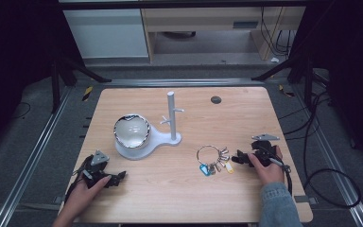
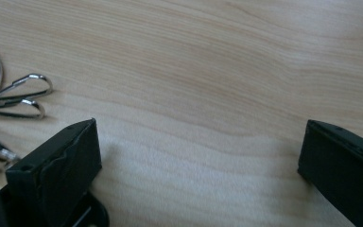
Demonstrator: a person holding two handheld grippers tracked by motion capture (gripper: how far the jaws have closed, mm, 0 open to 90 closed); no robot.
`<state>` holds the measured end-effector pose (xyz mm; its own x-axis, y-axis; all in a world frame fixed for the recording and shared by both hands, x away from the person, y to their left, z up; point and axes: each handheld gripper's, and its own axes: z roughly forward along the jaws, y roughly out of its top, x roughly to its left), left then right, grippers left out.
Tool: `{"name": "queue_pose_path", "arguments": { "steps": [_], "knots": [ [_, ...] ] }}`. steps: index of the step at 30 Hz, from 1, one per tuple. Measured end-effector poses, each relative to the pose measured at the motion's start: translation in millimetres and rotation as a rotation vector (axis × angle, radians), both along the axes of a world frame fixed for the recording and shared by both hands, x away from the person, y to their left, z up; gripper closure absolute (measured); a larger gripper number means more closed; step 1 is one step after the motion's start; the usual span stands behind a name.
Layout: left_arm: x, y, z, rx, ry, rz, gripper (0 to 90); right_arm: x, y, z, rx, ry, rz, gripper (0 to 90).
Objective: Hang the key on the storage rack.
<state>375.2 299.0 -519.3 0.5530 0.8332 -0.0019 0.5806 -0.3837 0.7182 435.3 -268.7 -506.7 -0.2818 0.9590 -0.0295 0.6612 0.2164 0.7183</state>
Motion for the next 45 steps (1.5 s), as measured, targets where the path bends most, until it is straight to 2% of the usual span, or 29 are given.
{"name": "queue_pose_path", "arguments": {
  "steps": [9, 12, 14, 15, 16, 18, 21, 23, 26, 28, 30, 32, 36, 39, 45],
  "knots": [
    [0.1, -0.3, -0.1, -0.001, 0.000, 0.001, 0.0, -2.2, -0.8, 0.0, 0.005, 0.000, 0.011, 0.6],
    [0.0, -0.5, -0.1, -0.001, 0.000, 0.004, 0.0, -3.1, -2.4, 7.0, -0.016, 0.045, 0.039, 9.1],
    [0.0, -0.4, -0.1, -0.001, 0.000, 0.004, 0.0, -6.0, -2.0, 11.6, -0.040, 0.074, 0.062, 8.7],
    [0.0, -0.4, -0.1, -0.001, 0.000, 0.004, 0.0, -6.0, -2.0, 11.6, -0.040, 0.074, 0.062, 8.7],
    [0.0, -0.5, -0.1, -0.001, 0.000, 0.004, 0.0, -9.3, -3.3, 15.6, -0.054, 0.104, 0.083, 9.8],
    [0.0, -0.4, -0.1, -0.001, 0.000, 0.004, 0.0, -11.8, -5.6, 20.4, -0.076, 0.121, 0.090, 12.5],
    [0.0, -0.4, -0.1, -0.001, 0.000, 0.004, 0.0, -13.0, -12.9, 30.9, -0.057, 0.168, 0.101, 16.7],
    [0.0, -0.4, -0.1, -0.001, 0.000, 0.004, 0.0, -13.0, -15.7, 38.5, -0.069, 0.188, 0.118, 20.4],
    [0.0, -0.4, -0.1, -0.001, 0.000, 0.004, 0.0, -10.2, -19.9, 52.0, -0.088, 0.222, 0.160, 24.3],
    [0.0, -0.4, -0.1, -0.001, 0.000, 0.004, 0.0, -6.7, -22.2, 59.6, -0.113, 0.232, 0.179, 26.7],
    [0.0, -0.4, -0.1, -0.002, 0.000, 0.004, 0.0, -3.5, -23.0, 67.3, -0.128, 0.240, 0.205, 35.7],
    [0.0, -0.4, -0.1, -0.001, 0.000, 0.004, 0.0, -1.2, -22.0, 74.2, -0.144, 0.235, 0.246, 39.5],
    [0.0, -0.4, -0.1, -0.001, 0.000, 0.004, 0.0, 2.0, -16.1, 86.1, -0.171, 0.260, 0.289, 45.6],
    [0.0, -0.4, -0.1, -0.001, 0.000, 0.004, 0.0, 3.1, -9.1, 93.2, -0.194, 0.271, 0.333, 53.7],
    [0.0, -0.4, -0.1, -0.002, 0.000, 0.004, 0.0, 7.1, 7.8, 96.5, -0.225, 0.297, 0.416, 61.5]
  ]
}}
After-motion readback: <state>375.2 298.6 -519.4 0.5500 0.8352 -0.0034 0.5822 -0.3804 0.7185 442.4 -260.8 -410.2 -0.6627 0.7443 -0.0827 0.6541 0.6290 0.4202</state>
